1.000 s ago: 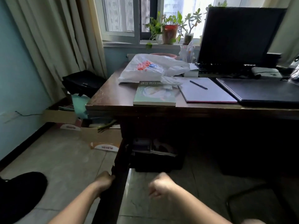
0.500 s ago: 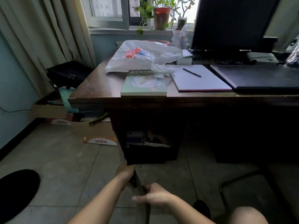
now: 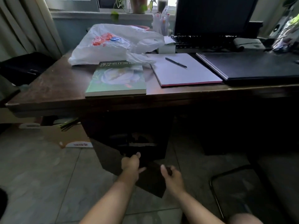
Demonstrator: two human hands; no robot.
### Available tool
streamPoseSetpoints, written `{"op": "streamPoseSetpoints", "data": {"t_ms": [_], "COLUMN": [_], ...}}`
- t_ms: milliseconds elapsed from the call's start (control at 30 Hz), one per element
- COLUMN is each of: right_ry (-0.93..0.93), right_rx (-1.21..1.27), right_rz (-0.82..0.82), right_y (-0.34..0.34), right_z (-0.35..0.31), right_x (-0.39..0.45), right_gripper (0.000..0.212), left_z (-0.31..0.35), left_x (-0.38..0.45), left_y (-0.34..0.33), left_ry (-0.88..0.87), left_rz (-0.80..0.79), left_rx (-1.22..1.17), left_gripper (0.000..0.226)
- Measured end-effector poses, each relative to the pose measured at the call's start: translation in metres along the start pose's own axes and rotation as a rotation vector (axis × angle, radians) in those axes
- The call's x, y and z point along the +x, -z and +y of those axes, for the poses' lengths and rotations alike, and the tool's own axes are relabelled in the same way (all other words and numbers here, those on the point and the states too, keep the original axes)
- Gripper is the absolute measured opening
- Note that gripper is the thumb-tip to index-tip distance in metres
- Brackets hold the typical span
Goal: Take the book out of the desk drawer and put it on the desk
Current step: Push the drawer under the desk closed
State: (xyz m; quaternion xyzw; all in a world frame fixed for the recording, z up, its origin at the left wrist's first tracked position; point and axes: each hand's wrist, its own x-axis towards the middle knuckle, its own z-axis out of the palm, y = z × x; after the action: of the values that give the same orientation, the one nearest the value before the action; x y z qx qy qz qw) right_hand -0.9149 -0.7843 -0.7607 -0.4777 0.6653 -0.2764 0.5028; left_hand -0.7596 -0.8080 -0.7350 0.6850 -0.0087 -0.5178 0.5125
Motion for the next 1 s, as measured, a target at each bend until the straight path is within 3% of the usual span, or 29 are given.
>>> {"op": "streamPoseSetpoints", "data": {"t_ms": [200, 467, 600, 800, 867, 900, 933, 967, 1000], "right_ry": [-0.197, -0.168, -0.194, -0.318, -0.382, -0.420, -0.290, -0.215, -0.292], "right_rx": [0.218, 0.254, 0.319, 0.548, 0.702, 0.654, 0.189, 0.277, 0.506], "right_rz": [0.131, 0.216, 0.262, 0.201, 0.166, 0.212, 0.175, 0.160, 0.075], "right_y": [0.002, -0.008, -0.008, -0.004, -0.006, -0.004, -0.008, -0.006, -0.004], "right_z": [-0.030, -0.068, -0.078, -0.089, -0.087, -0.089, -0.085, -0.083, -0.091], "right_x": [0.068, 0.134, 0.155, 0.169, 0.170, 0.166, 0.164, 0.167, 0.166], "right_gripper": [0.042, 0.046, 0.046, 0.044, 0.051, 0.057, 0.066, 0.078, 0.082], "left_z": [0.010, 0.029, 0.029, 0.032, 0.033, 0.033, 0.034, 0.034, 0.034], "left_x": [0.015, 0.054, 0.077, 0.084, 0.085, 0.087, 0.086, 0.087, 0.085], "left_y": [-0.035, -0.069, -0.076, -0.075, -0.069, -0.065, -0.061, -0.057, -0.051], "left_ry": [-0.011, 0.065, 0.116, 0.094, 0.086, 0.081, 0.080, 0.077, 0.077], "left_rz": [-0.004, -0.017, -0.049, -0.076, -0.107, -0.117, -0.126, -0.124, -0.123], "left_rx": [-0.139, -0.295, -0.253, -0.111, -0.042, -0.007, 0.035, 0.084, 0.146], "left_gripper": [0.049, 0.042, 0.055, 0.077, 0.074, 0.069, 0.062, 0.054, 0.048]}}
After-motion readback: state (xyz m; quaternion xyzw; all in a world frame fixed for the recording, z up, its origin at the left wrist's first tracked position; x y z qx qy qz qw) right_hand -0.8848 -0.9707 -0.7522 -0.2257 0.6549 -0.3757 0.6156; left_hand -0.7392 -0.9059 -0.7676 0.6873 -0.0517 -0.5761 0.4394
